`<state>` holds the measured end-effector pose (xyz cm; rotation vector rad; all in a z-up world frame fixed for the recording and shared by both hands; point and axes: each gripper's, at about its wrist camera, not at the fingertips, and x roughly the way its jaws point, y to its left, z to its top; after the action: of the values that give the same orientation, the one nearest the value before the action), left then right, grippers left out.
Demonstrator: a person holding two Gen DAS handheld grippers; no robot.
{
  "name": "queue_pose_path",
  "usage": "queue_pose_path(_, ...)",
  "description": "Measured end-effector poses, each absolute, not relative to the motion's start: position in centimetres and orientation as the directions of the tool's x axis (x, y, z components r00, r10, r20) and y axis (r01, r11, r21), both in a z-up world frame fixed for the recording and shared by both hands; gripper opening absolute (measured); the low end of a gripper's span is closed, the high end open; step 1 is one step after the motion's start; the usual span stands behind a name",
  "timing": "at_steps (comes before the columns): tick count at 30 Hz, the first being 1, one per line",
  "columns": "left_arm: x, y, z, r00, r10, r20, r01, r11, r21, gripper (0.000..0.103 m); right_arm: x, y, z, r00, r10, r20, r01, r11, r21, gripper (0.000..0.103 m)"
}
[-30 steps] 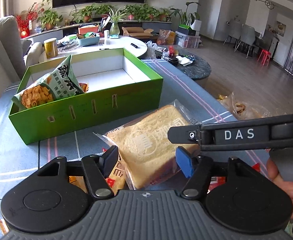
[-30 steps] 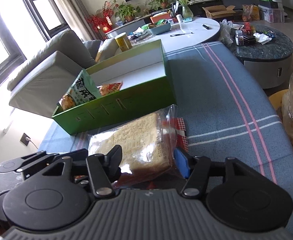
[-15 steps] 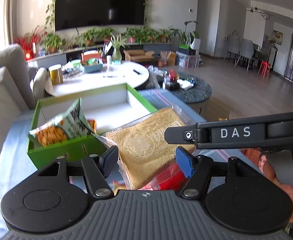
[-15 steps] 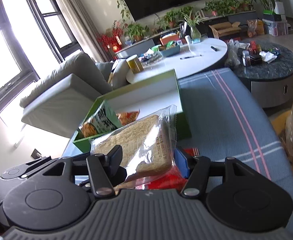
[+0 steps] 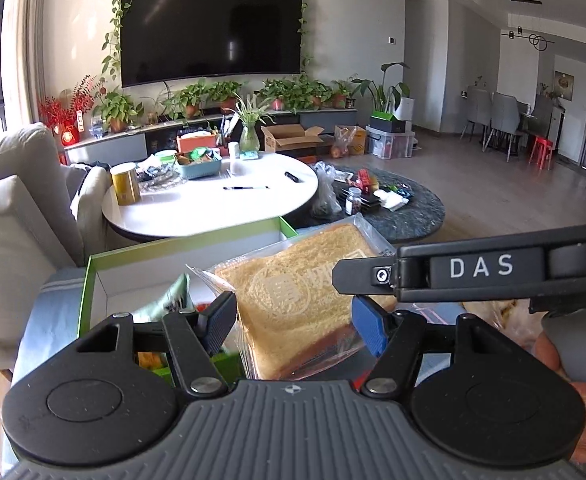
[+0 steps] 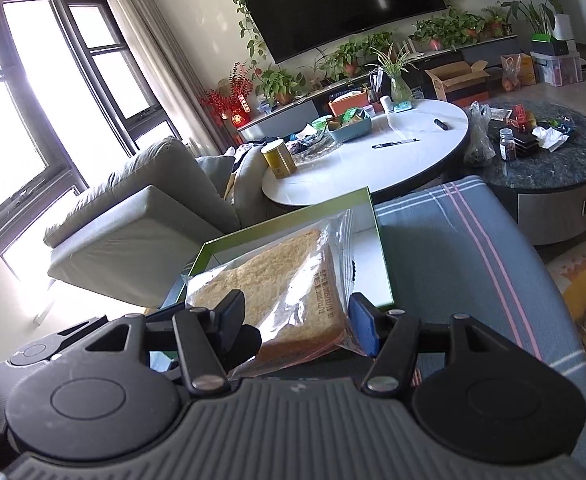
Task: Organize snacks
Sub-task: 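Carry the bagged toast with the right gripper and lower it into the box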
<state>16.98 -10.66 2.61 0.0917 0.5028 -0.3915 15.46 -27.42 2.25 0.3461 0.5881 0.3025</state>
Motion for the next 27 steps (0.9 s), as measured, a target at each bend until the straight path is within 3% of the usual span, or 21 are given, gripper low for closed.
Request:
queue_pose_path(10,23.4,-11.3,2.6,0.816,-0.298,-0.495,0.346,0.938,0.007,0.061,21.0,-28.0,1.9,0.786,0.412,-0.46,-0.186,0.868,0.46,0.06)
queue_pose_path(27,33.7,-12.3,-2.5,0.761,-0.218,-0.611,0.312,0.949,0.05,0.061,29.3,-27.5,-2.4,0.729,0.395,-0.558,-0.114,0.875,0.47,0.06)
